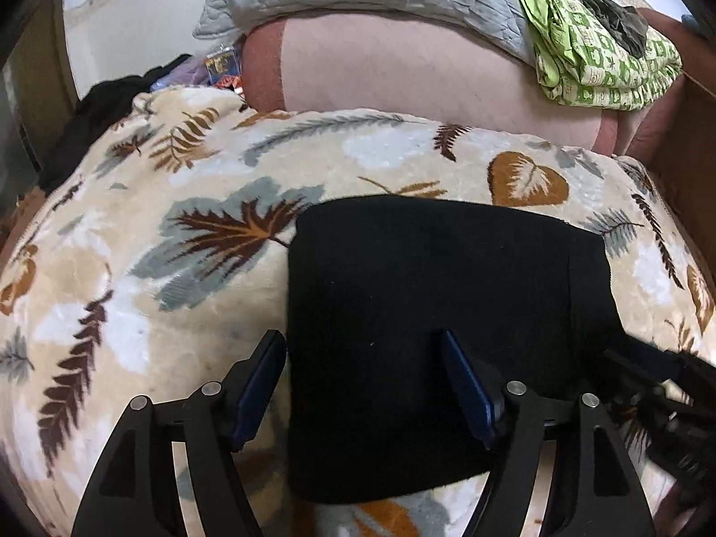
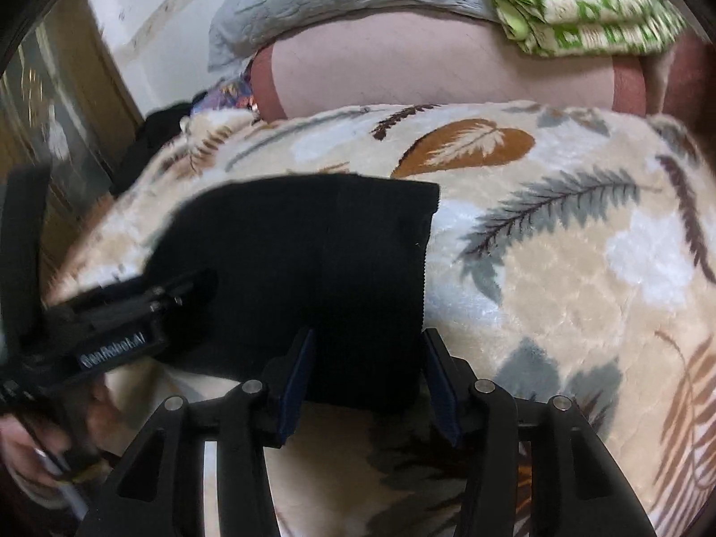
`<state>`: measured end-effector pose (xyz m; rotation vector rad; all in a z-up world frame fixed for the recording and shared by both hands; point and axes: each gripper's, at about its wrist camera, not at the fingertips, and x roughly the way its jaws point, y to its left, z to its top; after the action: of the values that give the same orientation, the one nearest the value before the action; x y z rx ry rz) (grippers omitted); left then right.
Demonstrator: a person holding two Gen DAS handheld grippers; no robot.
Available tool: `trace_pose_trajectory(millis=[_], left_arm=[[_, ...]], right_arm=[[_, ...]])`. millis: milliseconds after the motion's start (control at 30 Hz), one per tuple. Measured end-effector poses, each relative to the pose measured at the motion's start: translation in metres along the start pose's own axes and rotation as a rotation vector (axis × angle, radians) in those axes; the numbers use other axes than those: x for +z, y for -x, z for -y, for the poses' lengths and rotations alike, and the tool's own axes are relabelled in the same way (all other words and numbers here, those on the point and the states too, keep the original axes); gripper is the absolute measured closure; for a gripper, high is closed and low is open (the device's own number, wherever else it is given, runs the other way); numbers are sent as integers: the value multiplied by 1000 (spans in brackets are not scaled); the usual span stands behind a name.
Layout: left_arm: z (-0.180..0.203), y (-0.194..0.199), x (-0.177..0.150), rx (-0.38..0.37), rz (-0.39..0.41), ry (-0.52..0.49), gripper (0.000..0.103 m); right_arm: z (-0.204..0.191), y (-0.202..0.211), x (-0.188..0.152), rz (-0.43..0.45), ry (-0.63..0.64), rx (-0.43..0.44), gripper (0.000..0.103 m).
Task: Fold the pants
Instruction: 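Lower the folded bundle onto the blanket and open both grippers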
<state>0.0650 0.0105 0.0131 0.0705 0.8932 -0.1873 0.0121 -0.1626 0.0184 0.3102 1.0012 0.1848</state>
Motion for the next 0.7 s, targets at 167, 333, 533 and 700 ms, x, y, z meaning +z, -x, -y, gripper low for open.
trace_pose_trajectory(millis=[167,333,533,700], left_arm=[[-4,23,0,-3,32,10,31],[-7,59,-9,-8,110,13,23],[-10,97,-29,-1,191,13,19],[-11,119,-46,4,218,17,15]], right_arm=[[-6,27,6,62,-15,16,52],[-19,45,8,102,-11,10,43],[-28,60,6,128,-21,0,34],[-34,68,0,136,-22,-1,34]])
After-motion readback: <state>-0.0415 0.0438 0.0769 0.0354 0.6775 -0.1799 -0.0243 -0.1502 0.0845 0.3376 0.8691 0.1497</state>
